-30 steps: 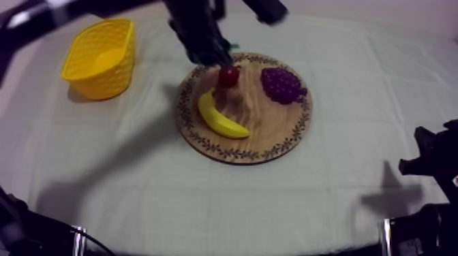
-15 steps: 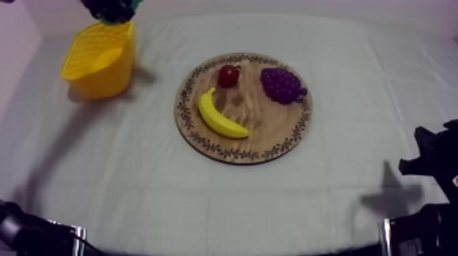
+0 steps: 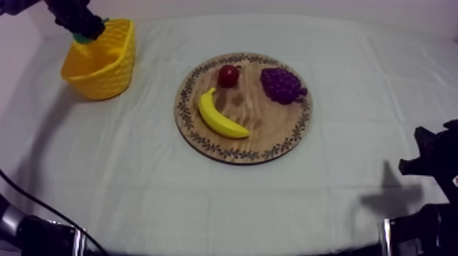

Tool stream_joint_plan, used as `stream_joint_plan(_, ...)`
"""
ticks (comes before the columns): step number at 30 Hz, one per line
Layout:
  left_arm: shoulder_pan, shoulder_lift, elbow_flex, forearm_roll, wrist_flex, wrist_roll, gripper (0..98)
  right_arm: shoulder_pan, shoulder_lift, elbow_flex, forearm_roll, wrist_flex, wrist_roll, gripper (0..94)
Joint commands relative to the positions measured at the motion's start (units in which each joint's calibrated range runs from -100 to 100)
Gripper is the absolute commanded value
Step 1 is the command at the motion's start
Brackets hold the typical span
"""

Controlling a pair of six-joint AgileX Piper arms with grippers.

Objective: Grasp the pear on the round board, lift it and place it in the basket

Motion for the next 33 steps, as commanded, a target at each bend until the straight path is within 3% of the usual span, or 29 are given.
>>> stream_joint_plan(1, -0.46, 2.03, 0.27, 0.36, -1.73, 0.03, 58.5, -0.01, -0.02, 0.04, 0.00, -0.03, 0.00, 0.3)
stream_joint_plan(9, -1.29, 8.47, 2.04, 1.76, -7.45, 0.35, 61.2, -0.01, -0.02, 0.04, 0.00, -0.03, -0.02, 0.3)
stream_joint_plan(11, -1.36, 9.31, 2.35, 2.28, -8.44, -0.28, 66.9, -0.01, -0.02, 0.04, 0.00, -0.03, -0.01, 0.3)
stream_joint_plan(16, -1.94, 9.52, 2.54, 4.68, -10.21, -3.28, 81.3, -0.01, -0.02, 0.04, 0.00, -0.03, -0.01, 0.3)
stream_joint_plan(20, -2.81, 8.14, 2.64, 7.02, -10.72, -5.11, 83.6, -0.01, -0.02, 0.04, 0.00, -0.03, 0.00, 0.3)
stream_joint_plan(23, -3.12, 5.79, 4.34, 8.24, -12.27, -5.07, 70.3, -0.01, -0.02, 0.04, 0.00, -0.03, 0.00, 0.3)
stream_joint_plan(25, -3.22, 2.97, 7.36, 9.02, -15.42, -4.88, 39.4, -0.01, -0.02, 0.04, 0.00, -0.03, 0.00, 0.3)
stream_joint_plan(27, -3.36, -1.05, 12.46, 10.12, -20.46, -5.72, 19.4, -0.01, -0.02, 0.04, 0.00, -0.03, -0.01, 0.3)
stream_joint_plan(29, -3.41, -5.90, 18.34, 10.68, -25.44, -6.07, 9.5, -0.01, -0.02, 0.04, 0.00, -0.03, -0.01, 0.3)
stream_joint_plan(33, -3.38, -17.09, 28.32, 10.99, -30.31, -4.82, 2.3, -0.01, -0.02, 0.04, 0.00, -0.03, -0.03, 0.3)
